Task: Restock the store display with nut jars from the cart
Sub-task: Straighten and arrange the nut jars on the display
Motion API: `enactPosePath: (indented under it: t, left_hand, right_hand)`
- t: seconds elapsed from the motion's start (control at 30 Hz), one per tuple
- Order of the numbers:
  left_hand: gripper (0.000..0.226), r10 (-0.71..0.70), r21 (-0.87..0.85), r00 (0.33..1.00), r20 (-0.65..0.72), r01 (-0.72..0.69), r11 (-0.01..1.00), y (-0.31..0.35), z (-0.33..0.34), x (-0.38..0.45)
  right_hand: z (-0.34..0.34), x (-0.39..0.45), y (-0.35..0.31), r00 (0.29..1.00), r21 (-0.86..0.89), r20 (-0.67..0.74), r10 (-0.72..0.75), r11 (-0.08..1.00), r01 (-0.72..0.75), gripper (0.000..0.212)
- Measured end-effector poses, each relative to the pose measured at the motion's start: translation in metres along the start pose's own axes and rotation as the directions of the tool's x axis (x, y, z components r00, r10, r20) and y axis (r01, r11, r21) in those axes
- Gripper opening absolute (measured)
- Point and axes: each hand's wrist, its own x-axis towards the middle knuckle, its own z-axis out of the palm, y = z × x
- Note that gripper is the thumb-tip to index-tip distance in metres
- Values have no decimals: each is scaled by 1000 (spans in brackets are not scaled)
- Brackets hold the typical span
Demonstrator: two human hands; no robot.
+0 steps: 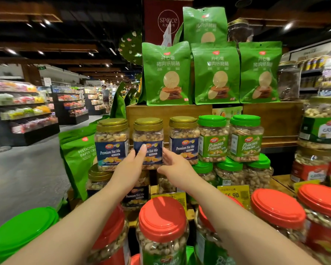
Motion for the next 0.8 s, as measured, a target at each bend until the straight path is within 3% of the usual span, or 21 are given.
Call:
enactPosePath:
  t: [0.13,0.23,0.27,0.33,0.4,0.53,0.63,0.8]
  left_hand:
    - [56,-45,-28,999,-9,45,999,4,1,-16]
    - [56,-89,-223,996,-21,82,971,3,6,-29]
    - [56,-72,-224,997,-5,69,972,5,9,-36]
    - [65,38,-55,999,4,-38,998,7,13,-50]
    - [66,114,114,993,-20,-111,987,6,16,-57]
    - [49,157,210,986,56,-166,963,9,24,-51]
    - [53,86,195,983,161,-117,974,9,31,-39]
    - [60,-18,129,982,190,-7,992,17,41,-28]
  right_hand:
    - [-20,-12,2,1000,-67,-20,-10,998,9,59]
    - [-44,-14,12,994,-102,-113,-4,995,-8,41]
    - [-53,-15,16,990,-113,-138,5,993,-21,34]
    - [-68,-18,22,986,-134,-166,19,990,-41,26]
    - [-77,-20,28,988,-165,-148,51,983,-75,27]
    - [-72,-21,43,991,-263,10,136,956,-128,36]
    - [-66,-18,53,987,-272,56,150,954,-130,43]
    - [-57,-7,62,978,-304,74,193,939,-163,53]
